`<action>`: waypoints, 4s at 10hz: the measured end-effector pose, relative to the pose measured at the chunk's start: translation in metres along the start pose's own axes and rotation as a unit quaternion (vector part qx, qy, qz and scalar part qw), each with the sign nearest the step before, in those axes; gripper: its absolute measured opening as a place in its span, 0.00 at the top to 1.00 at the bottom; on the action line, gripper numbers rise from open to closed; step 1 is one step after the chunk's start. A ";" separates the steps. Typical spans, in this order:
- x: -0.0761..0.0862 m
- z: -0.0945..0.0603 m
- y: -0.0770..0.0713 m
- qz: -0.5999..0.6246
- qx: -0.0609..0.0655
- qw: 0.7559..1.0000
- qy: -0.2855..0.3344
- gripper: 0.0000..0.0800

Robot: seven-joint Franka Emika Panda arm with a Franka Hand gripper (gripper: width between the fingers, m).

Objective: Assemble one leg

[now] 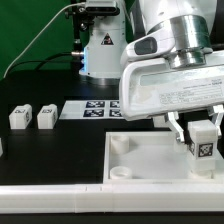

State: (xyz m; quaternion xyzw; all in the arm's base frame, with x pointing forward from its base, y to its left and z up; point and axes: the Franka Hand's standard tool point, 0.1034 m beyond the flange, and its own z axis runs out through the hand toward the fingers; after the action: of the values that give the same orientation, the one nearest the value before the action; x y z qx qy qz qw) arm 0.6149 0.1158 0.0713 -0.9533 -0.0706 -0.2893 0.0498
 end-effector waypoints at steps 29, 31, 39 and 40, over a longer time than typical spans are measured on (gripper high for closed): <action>0.019 -0.007 0.000 0.109 0.024 0.953 -0.281 0.19; 0.014 -0.002 0.001 0.113 0.023 0.953 -0.281 0.19; 0.013 -0.002 0.001 0.328 -0.039 0.902 -0.279 0.63; 0.013 -0.002 0.000 0.357 -0.048 0.891 -0.278 0.63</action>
Offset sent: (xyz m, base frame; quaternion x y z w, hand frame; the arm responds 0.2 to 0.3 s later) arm 0.0000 0.0000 0.0000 0.0000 0.0000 0.0000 1.0000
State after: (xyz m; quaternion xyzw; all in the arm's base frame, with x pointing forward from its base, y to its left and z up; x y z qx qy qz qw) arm 0.6246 0.1169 0.0806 -0.9570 0.2773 0.0216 0.0827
